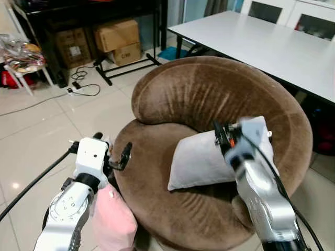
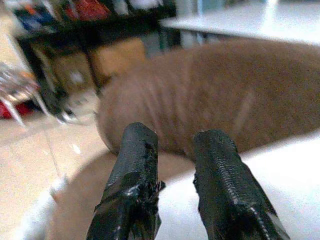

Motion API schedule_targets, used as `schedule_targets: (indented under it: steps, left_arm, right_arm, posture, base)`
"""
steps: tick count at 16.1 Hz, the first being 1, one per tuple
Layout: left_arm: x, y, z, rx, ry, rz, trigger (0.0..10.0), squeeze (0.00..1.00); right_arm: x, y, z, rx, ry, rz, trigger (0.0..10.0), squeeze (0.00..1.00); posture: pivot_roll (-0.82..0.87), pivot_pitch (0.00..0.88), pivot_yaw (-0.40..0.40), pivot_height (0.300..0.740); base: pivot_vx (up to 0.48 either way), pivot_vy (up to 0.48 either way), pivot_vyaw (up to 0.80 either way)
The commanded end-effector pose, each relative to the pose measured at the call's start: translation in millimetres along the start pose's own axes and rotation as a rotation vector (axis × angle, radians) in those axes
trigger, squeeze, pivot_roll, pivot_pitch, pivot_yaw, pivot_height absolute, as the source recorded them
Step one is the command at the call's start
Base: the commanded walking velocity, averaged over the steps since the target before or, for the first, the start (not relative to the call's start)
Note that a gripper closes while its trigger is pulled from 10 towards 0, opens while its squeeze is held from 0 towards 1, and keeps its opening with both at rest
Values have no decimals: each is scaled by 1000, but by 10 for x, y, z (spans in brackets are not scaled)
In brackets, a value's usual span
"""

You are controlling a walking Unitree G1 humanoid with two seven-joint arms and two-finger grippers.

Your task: Move the pillow to the sofa from floor

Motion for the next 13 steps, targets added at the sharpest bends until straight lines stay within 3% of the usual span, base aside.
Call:
schedule_targets:
  steps: [1, 4, 7, 13]
  left_arm:
    - [-45, 0, 0, 3, 10, 30, 10000, 0]
    - [-94, -3, -36, -13, 1, 47, 10000, 0]
    - [-86, 2, -32, -13, 2, 39, 10000, 0]
    - [-108, 13, -16, -5, 2, 47, 10000, 0]
  right_arm:
    - [69, -82, 34, -17, 5, -21, 10000, 0]
    - [131, -201, -25, -60, -3, -47, 10000, 0]
    - [125, -215, -25, -74, -3, -51, 10000, 0]
    - [79, -209, -25, -105, -7, -33, 10000, 0]
  posture:
    - [-22, 0, -7, 740]
    - [-33, 0, -3, 740]
    - [-31, 0, -2, 740]
    - [-24, 0, -12, 740]
  base:
    - [0, 0, 0]
    - [0, 0, 0]
    - [-242, 0, 0]
    - [0, 0, 0]
Point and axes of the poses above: a point about 5 cm out from each wrist's last joint towards the gripper, its own y axis pointing out of the wrist towards the gripper, its own z axis along the axis of the wrist's last joint, x = y × z, the point moved 5 cm from there along y, pointing out of the wrist towards the gripper, and after that the axes turned 7 degrees about -y, right-handed, at the moved point
